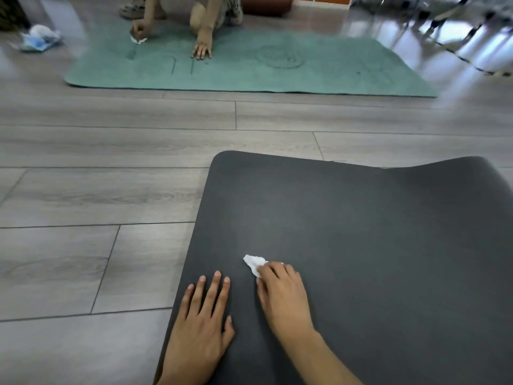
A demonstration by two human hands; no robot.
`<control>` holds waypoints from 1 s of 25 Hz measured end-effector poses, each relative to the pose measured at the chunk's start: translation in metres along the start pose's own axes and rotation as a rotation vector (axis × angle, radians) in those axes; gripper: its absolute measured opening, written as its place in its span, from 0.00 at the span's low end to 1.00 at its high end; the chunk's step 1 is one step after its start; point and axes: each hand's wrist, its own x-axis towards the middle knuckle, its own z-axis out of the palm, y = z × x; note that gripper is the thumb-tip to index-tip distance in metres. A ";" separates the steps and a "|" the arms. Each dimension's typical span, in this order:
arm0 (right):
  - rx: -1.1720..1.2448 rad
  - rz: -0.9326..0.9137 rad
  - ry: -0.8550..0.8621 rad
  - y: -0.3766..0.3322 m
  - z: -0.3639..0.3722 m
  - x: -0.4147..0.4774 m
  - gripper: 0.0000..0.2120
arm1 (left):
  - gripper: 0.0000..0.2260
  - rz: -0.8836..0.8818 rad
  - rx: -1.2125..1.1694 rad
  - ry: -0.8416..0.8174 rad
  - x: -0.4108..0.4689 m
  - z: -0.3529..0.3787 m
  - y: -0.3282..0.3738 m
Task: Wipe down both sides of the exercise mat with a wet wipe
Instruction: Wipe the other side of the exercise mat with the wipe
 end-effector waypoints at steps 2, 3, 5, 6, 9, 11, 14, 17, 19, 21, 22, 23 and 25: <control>0.066 0.036 -0.009 0.003 0.003 -0.006 0.16 | 0.23 0.071 0.052 -0.022 -0.010 -0.002 -0.002; 0.081 0.063 -0.005 0.005 0.004 -0.005 0.20 | 0.18 0.104 0.067 -0.008 -0.015 -0.005 -0.003; 0.088 0.101 -0.011 0.009 0.005 -0.001 0.25 | 0.14 0.120 0.012 0.035 -0.025 -0.012 -0.004; 0.082 0.121 -0.002 0.009 0.006 0.002 0.25 | 0.16 0.115 -0.047 0.049 -0.032 -0.008 -0.006; 0.134 0.224 0.055 -0.005 0.012 0.010 0.22 | 0.20 0.087 -0.092 0.065 -0.063 0.010 -0.006; 0.198 0.184 0.020 -0.032 0.024 0.016 0.22 | 0.17 0.114 -0.019 0.082 -0.071 0.022 -0.007; 0.234 -0.028 -0.102 -0.081 0.049 0.022 0.19 | 0.17 0.165 -0.068 0.066 -0.086 0.026 -0.003; 0.137 -0.177 -0.098 -0.073 0.046 0.023 0.16 | 0.26 0.043 -0.157 0.059 -0.076 0.004 0.000; 0.067 -0.094 -0.031 -0.025 0.028 0.015 0.16 | 0.26 0.009 -0.182 0.076 -0.066 0.000 0.001; 0.014 0.137 0.057 0.032 -0.001 -0.001 0.16 | 0.27 -0.032 -0.198 0.079 -0.069 -0.003 0.003; -0.003 0.260 0.087 0.056 -0.014 -0.008 0.16 | 0.29 -0.051 -0.195 0.070 -0.071 -0.004 0.005; -0.001 0.378 0.117 0.071 -0.024 -0.013 0.15 | 0.31 -0.058 -0.194 0.048 -0.072 -0.003 0.006; 0.029 0.549 0.200 0.068 -0.022 -0.011 0.14 | 0.32 -0.060 -0.206 0.006 -0.071 -0.004 0.008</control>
